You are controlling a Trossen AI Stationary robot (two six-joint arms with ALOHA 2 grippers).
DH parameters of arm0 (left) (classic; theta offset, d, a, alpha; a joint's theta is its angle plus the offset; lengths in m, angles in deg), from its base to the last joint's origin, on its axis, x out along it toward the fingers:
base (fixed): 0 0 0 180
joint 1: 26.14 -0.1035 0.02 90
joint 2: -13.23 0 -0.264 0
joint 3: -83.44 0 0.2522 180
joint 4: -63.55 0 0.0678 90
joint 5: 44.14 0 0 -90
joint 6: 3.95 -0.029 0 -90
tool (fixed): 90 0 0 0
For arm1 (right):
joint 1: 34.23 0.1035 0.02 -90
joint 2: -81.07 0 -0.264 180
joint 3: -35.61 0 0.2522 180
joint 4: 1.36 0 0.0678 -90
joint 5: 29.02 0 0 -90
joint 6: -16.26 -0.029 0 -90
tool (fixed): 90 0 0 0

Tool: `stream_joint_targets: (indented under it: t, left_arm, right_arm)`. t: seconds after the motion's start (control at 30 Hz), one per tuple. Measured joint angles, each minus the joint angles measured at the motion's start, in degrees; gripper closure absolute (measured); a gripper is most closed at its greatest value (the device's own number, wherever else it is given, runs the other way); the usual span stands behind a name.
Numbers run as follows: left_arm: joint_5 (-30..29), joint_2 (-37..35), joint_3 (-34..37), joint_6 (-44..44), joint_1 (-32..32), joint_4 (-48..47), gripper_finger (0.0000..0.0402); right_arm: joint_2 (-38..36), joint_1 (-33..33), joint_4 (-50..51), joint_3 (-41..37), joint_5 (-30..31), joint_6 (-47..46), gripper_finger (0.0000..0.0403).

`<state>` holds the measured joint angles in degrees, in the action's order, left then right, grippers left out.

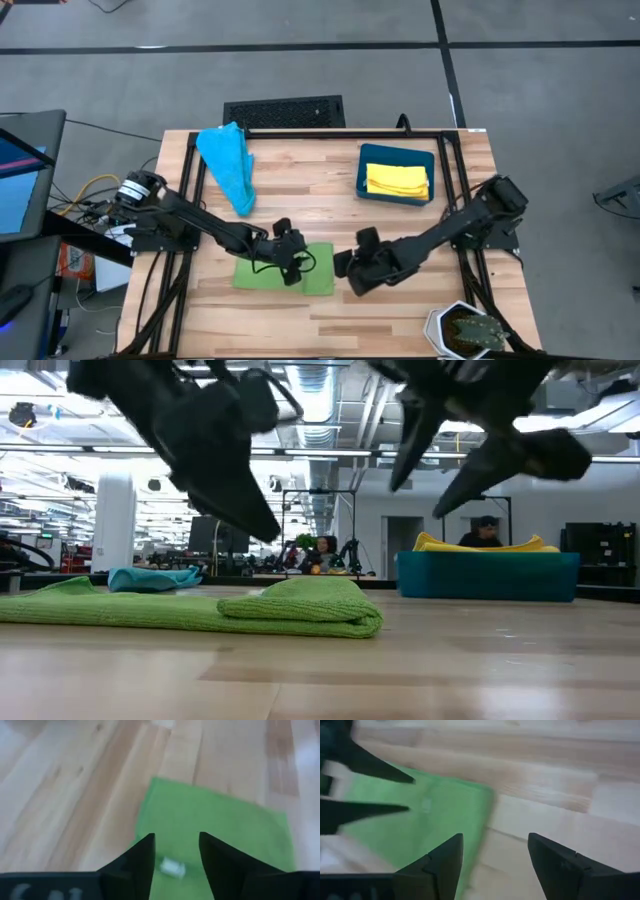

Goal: Fold microfiber towels
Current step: Fold the green microfiber cloth

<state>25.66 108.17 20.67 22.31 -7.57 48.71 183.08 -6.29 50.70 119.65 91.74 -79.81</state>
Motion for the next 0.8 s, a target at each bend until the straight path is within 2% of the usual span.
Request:
stream_joint_targets:
  t: [0.23, 0.47, 0.6, 0.8]
  left_arm:
    - [1.3, 5.3, 1.2, -4.2, -2.6, 10.1, 0.0303]
    - [3.4, 10.4, 1.4, -4.6, -4.4, 9.5, 0.0322]
    - [4.0, 10.9, 1.4, -4.3, -5.1, 9.4, 0.0324]
    - [4.9, 10.4, 0.7, -5.9, -5.3, 9.0, 0.0324]
  right_arm:
    - [4.7, -0.9, -4.7, -0.3, -5.7, -0.9, 0.0155]
    - [9.0, -2.3, -13.1, -0.1, -9.9, -1.9, 0.0155]
    - [10.2, -2.3, -16.7, 0.1, -11.4, -2.7, 0.0155]
    - [10.8, -2.5, -16.2, 0.2, -11.5, -2.9, 0.0155]
